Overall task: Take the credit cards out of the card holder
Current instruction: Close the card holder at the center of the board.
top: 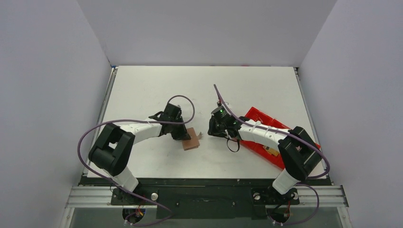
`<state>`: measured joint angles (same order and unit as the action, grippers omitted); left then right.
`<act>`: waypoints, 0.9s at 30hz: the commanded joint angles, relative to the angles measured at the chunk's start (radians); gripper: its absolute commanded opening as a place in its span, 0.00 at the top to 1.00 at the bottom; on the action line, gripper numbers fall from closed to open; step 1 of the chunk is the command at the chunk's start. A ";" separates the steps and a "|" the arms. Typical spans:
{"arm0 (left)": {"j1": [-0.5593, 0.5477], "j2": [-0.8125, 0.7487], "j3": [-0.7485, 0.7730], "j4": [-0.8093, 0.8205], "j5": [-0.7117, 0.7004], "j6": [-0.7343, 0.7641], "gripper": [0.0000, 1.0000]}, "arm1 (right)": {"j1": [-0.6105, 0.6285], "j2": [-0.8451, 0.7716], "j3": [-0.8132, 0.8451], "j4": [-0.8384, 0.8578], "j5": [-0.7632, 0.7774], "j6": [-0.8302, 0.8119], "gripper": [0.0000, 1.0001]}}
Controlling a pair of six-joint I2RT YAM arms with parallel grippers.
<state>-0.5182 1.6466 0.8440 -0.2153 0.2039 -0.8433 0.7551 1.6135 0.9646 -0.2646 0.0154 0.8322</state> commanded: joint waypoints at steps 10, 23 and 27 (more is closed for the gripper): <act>-0.006 0.098 0.093 -0.079 -0.029 0.111 1.00 | 0.008 0.141 0.112 0.048 0.032 0.008 0.82; -0.005 0.096 0.097 -0.087 -0.024 0.118 1.00 | 0.071 0.226 0.220 0.041 -0.005 -0.005 0.83; -0.005 0.098 0.098 -0.088 -0.020 0.120 1.00 | 0.089 0.276 0.236 0.041 -0.031 -0.003 0.83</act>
<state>-0.5186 1.7096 0.9306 -0.2695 0.2325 -0.7574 0.8257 1.8462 1.1675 -0.2398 0.0120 0.8413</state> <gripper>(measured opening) 0.003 0.170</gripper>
